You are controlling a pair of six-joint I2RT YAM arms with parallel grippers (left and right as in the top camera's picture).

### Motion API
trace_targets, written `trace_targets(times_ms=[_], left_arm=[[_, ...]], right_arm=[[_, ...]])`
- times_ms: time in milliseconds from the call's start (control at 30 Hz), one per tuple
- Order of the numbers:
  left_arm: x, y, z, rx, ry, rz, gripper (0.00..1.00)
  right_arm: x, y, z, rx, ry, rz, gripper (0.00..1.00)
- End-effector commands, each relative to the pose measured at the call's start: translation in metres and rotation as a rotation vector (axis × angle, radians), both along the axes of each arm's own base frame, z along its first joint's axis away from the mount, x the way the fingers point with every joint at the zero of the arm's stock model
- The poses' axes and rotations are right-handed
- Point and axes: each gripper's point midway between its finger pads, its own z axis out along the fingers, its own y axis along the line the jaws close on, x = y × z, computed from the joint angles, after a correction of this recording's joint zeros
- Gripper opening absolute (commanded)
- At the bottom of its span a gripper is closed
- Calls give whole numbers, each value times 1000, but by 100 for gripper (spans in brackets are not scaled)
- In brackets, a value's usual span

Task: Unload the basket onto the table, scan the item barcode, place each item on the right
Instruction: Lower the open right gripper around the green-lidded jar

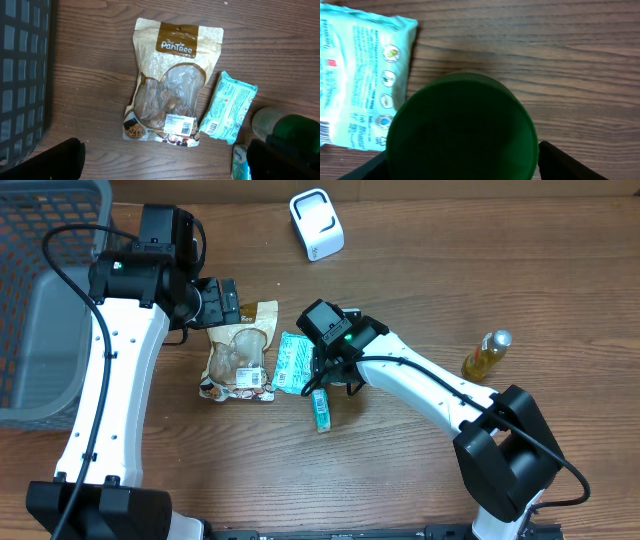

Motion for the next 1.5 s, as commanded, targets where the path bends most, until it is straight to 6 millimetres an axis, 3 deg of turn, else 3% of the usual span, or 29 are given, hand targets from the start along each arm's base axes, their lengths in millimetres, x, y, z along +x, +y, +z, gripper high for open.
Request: trace_targets(times_ms=[0, 233, 500, 700, 767, 867, 1133, 1467], left_arm=[[1, -1, -3, -1, 10, -10, 100], [1, -1, -3, -1, 10, -10, 99], [0, -1, -3, -1, 10, -10, 99], [1, -1, -3, -1, 10, -10, 99], [1, -1, -3, -1, 10, -10, 100], [1, -1, -3, -1, 10, -10, 99], [1, -1, -3, -1, 10, -10, 100], [1, -1, -3, -1, 10, -10, 99]], right_arm=[[8, -12, 1, -39, -21, -33, 77], [9, -36, -1, -61, 26, -89, 77], [9, -42, -4, -14, 77, -120, 78], [10, -42, -4, -10, 78, -123, 98], [11, -42, -3, -5, 72, -124, 100], [17, -39, 5, 7, 56, -126, 100], [29, -31, 52, 31, 28, -138, 100], [31, -50, 53, 42, 54, -276, 100]])
